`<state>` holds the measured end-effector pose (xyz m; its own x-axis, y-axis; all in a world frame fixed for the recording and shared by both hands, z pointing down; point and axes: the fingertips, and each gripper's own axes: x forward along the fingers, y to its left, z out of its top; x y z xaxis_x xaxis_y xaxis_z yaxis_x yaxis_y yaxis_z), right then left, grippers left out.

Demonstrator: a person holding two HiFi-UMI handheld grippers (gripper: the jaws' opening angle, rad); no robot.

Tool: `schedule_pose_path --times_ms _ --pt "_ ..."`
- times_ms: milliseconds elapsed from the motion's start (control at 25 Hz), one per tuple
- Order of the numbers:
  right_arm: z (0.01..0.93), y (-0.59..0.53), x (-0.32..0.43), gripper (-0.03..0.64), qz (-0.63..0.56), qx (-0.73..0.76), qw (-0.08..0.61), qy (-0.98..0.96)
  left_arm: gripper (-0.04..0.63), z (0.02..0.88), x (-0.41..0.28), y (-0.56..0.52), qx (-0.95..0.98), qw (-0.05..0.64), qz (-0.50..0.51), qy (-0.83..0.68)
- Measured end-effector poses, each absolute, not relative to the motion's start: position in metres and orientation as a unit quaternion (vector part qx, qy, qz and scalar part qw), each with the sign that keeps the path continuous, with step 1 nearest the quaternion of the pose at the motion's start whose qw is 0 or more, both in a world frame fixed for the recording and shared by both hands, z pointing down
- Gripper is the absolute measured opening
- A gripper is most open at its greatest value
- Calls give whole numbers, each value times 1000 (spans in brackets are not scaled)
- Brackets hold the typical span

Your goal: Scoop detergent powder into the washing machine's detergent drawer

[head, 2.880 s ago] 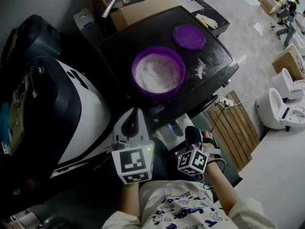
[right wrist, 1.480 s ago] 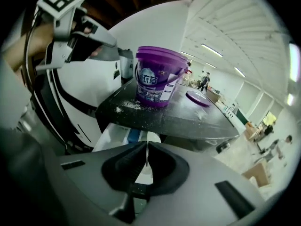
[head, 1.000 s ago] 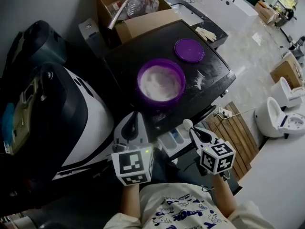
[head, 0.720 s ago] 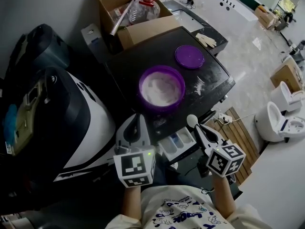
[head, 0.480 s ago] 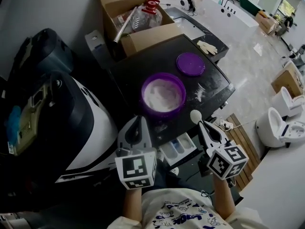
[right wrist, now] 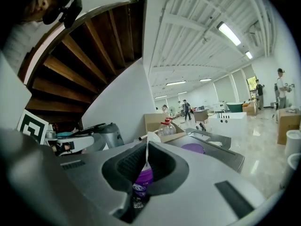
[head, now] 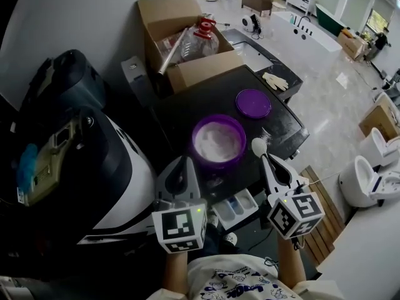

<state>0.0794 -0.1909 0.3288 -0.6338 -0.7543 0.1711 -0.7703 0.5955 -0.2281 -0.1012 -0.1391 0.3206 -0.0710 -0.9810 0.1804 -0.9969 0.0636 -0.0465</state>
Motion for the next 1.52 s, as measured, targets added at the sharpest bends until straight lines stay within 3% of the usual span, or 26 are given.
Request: schedule_pose_path --times_ms 1520 --pt "267 -204 59 23 41 435 5 -900 3 265 -94 -152 687 3 46 -726"
